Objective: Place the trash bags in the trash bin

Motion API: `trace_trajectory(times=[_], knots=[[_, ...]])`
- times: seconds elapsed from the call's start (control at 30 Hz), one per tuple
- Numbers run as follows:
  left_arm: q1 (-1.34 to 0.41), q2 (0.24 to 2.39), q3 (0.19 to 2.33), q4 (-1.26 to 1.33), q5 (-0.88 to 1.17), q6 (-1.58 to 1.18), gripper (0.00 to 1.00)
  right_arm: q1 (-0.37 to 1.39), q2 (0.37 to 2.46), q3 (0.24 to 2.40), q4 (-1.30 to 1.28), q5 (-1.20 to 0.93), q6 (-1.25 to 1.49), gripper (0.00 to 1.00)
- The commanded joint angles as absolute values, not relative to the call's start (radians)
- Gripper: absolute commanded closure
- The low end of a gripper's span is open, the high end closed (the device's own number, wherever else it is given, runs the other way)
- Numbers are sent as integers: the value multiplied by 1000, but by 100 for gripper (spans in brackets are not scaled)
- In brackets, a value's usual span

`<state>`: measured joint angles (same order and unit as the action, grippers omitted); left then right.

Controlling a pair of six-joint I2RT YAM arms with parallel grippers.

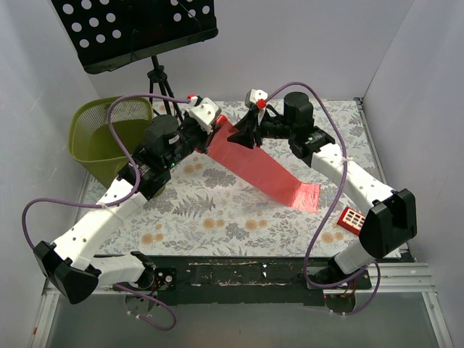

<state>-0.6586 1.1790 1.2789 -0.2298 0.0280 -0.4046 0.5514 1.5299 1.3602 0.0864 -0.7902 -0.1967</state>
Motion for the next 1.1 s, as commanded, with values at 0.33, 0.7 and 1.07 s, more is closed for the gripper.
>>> trace_trajectory(times=[0.33,0.7,1.07], knots=[[-643,1160,1256,-189,15,-396,100,564,1575,1453,166,-815,-135,71],[-641,1163,1253,-179,14,-397,100,574,1566,1436,149,-813,-155,83],[-643,1158,1246,-179,-17,-402,100,574,1548,1401,146,-753,-156,82]])
